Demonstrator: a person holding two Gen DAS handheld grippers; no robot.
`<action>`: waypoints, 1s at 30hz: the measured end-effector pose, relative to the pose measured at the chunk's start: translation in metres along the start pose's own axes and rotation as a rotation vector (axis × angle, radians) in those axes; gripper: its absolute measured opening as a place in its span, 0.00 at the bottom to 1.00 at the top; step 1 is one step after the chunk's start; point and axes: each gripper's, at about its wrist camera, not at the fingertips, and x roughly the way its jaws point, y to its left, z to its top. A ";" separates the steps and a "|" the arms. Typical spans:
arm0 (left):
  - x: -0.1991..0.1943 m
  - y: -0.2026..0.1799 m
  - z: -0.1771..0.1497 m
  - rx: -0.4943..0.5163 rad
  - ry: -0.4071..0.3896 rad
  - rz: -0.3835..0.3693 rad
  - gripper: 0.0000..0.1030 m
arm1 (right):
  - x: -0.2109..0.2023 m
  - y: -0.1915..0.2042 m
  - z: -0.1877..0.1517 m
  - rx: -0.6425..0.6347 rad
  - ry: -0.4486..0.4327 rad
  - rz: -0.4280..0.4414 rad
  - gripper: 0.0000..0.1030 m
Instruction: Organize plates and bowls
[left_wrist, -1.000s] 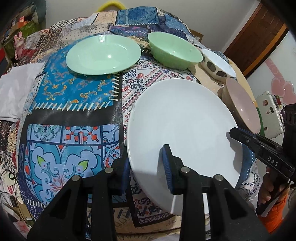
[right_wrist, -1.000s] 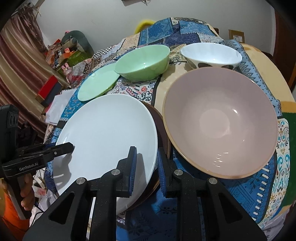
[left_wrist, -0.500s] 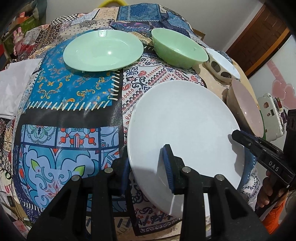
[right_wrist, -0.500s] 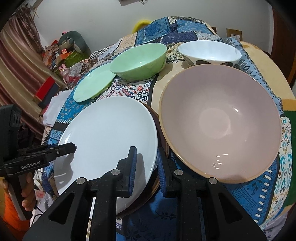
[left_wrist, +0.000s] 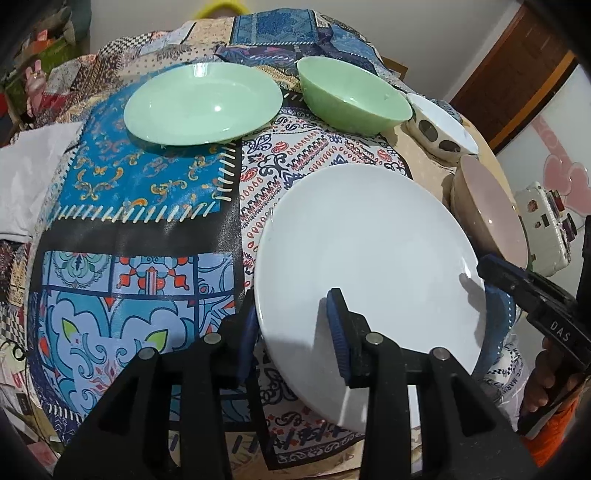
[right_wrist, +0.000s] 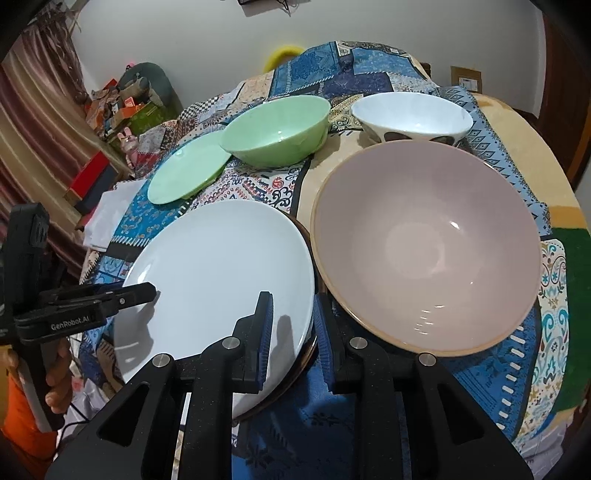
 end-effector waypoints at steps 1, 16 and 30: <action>-0.002 0.000 0.000 -0.001 -0.005 0.001 0.35 | 0.000 0.000 0.000 -0.002 0.000 -0.005 0.21; -0.080 0.005 0.013 0.059 -0.253 0.121 0.63 | -0.016 0.037 0.028 -0.083 -0.092 0.007 0.43; -0.104 0.054 0.068 0.060 -0.385 0.192 0.89 | 0.014 0.091 0.074 -0.168 -0.142 0.023 0.66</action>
